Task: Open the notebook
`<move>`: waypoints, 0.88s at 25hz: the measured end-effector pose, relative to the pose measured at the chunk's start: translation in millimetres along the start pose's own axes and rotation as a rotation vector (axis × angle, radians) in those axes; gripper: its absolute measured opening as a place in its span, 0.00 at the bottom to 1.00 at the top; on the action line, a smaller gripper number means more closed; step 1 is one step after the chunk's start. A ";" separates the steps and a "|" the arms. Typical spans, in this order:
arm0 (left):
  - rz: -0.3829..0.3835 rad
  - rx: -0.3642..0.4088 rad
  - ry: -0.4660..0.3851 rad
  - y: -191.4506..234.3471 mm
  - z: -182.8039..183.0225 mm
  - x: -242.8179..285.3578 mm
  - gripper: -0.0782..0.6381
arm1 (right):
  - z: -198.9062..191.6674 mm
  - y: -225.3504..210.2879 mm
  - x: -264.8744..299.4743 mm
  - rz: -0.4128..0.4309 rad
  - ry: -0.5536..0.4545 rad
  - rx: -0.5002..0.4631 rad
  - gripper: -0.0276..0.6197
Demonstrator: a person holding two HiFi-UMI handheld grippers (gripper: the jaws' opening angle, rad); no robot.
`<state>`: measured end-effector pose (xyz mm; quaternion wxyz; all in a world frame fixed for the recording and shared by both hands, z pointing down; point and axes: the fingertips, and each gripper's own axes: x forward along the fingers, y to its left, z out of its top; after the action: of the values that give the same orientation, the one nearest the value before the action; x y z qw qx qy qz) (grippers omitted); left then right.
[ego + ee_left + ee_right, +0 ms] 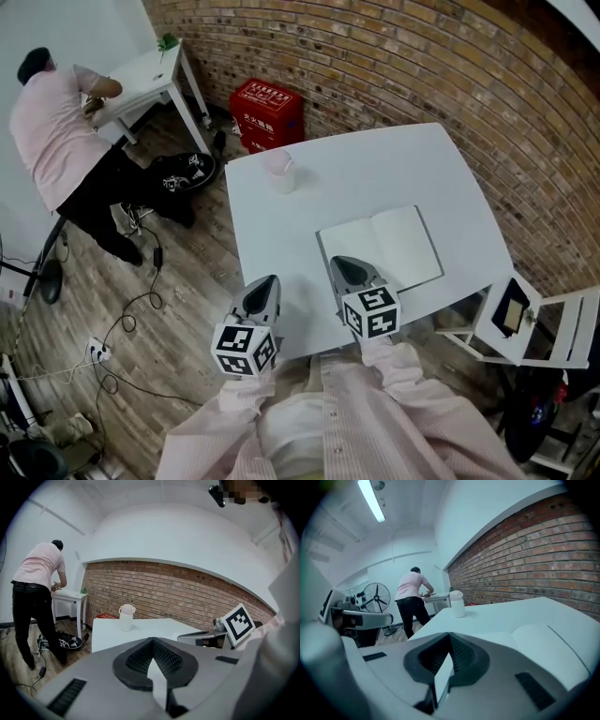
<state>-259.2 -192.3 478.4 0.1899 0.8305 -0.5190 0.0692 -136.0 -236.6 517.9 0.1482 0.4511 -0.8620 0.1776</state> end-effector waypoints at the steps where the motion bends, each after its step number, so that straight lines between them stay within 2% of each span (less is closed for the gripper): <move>1: 0.003 0.011 -0.009 -2.1 3.8 -0.3 0.10 | 5.9 -0.2 -3.6 0.007 -0.024 0.003 0.05; 11: 0.040 0.057 -0.119 -14.4 40.2 -3.7 0.10 | 58.3 -5.7 -35.3 0.085 -0.213 0.044 0.05; 22: 0.100 0.078 -0.199 -5.5 72.0 -6.8 0.10 | 101.1 -28.1 -55.9 0.056 -0.334 0.019 0.05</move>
<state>-263.3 -212.3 408.8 0.1015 0.8131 -0.5730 0.0160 -91.6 -255.4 409.2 -0.0065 0.4516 -0.8851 0.1123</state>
